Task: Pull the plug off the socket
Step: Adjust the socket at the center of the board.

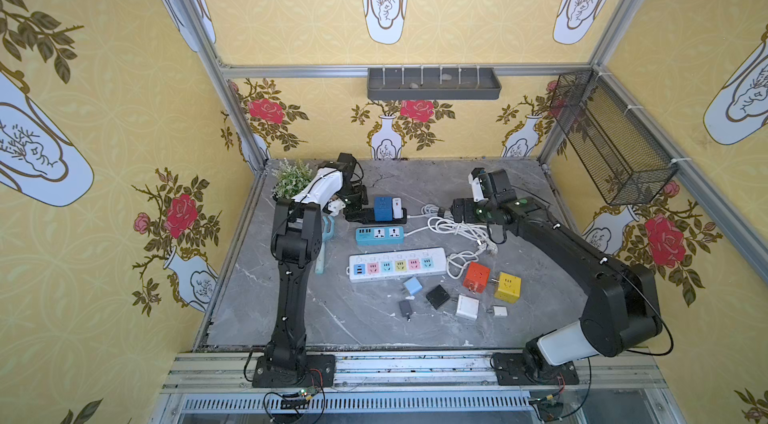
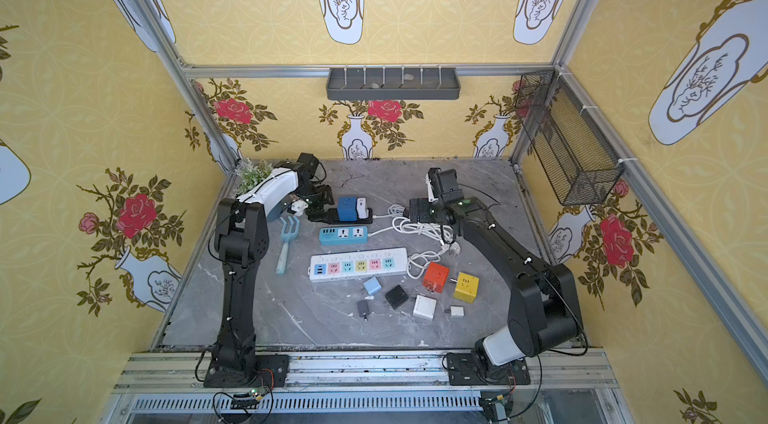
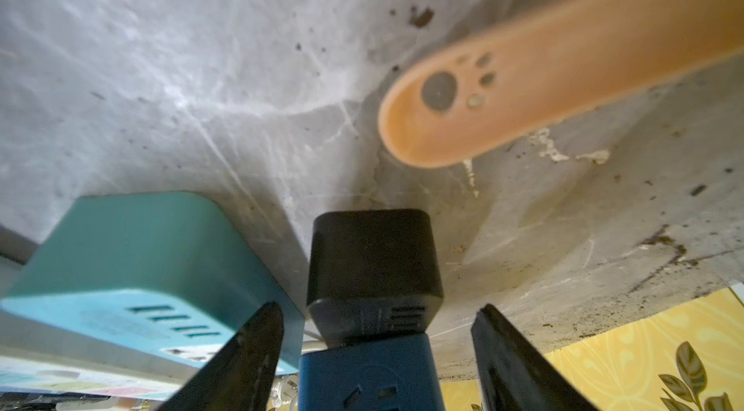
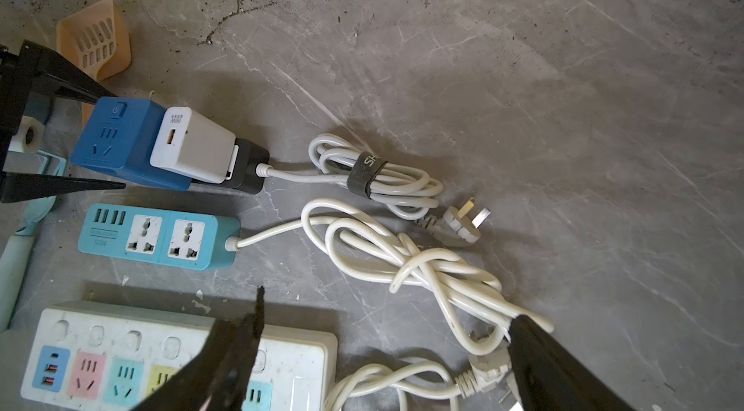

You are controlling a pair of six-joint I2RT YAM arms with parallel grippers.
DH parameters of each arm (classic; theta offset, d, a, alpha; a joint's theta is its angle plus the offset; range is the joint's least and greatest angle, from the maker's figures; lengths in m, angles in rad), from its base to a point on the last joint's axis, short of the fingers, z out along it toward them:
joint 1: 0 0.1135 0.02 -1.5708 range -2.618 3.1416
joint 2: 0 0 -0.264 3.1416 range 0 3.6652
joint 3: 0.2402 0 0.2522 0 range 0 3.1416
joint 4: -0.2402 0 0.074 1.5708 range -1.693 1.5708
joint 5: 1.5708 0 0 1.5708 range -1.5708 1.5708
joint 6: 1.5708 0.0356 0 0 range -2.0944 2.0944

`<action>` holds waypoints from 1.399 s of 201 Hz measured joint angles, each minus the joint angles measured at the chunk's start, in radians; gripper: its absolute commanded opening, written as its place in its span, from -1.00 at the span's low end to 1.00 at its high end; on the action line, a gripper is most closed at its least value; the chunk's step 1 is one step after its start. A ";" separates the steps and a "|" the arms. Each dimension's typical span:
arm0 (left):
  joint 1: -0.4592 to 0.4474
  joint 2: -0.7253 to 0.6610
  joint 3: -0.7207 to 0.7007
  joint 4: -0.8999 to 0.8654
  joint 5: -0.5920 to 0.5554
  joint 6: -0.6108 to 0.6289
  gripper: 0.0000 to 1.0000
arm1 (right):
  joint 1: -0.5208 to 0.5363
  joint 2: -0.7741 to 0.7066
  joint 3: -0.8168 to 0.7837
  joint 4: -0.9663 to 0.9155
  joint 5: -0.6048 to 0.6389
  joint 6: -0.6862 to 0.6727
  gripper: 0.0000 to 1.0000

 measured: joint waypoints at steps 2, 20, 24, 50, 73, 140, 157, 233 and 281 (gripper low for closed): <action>0.000 0.003 0.003 -0.002 0.001 0.000 0.53 | 0.000 0.000 -0.002 0.003 -0.001 -0.001 0.96; -0.003 0.026 0.027 -0.015 0.002 0.000 0.49 | -0.001 0.001 -0.006 0.032 -0.002 -0.023 0.96; -0.004 0.030 0.032 -0.018 0.002 0.000 0.47 | -0.002 0.002 -0.006 0.038 -0.003 -0.025 0.96; -0.010 0.059 0.067 -0.037 0.002 0.003 0.33 | -0.003 0.013 -0.006 0.058 -0.005 -0.030 0.97; -0.012 0.071 0.074 -0.047 0.002 0.004 0.13 | -0.004 0.013 -0.007 0.065 -0.009 -0.032 0.97; -0.022 0.084 0.090 -0.061 -0.002 0.009 -0.37 | -0.003 0.018 -0.032 0.123 -0.077 -0.077 0.98; -0.027 0.084 0.090 -0.063 -0.001 0.013 -0.46 | -0.004 0.031 -0.031 0.163 -0.114 -0.112 0.98; -0.047 0.084 0.087 -0.069 0.002 0.034 -0.71 | -0.049 0.143 0.047 0.197 -0.297 -0.242 0.90; -0.061 0.084 0.087 -0.071 0.002 0.042 -0.83 | -0.049 0.230 0.121 0.180 -0.427 -0.356 0.87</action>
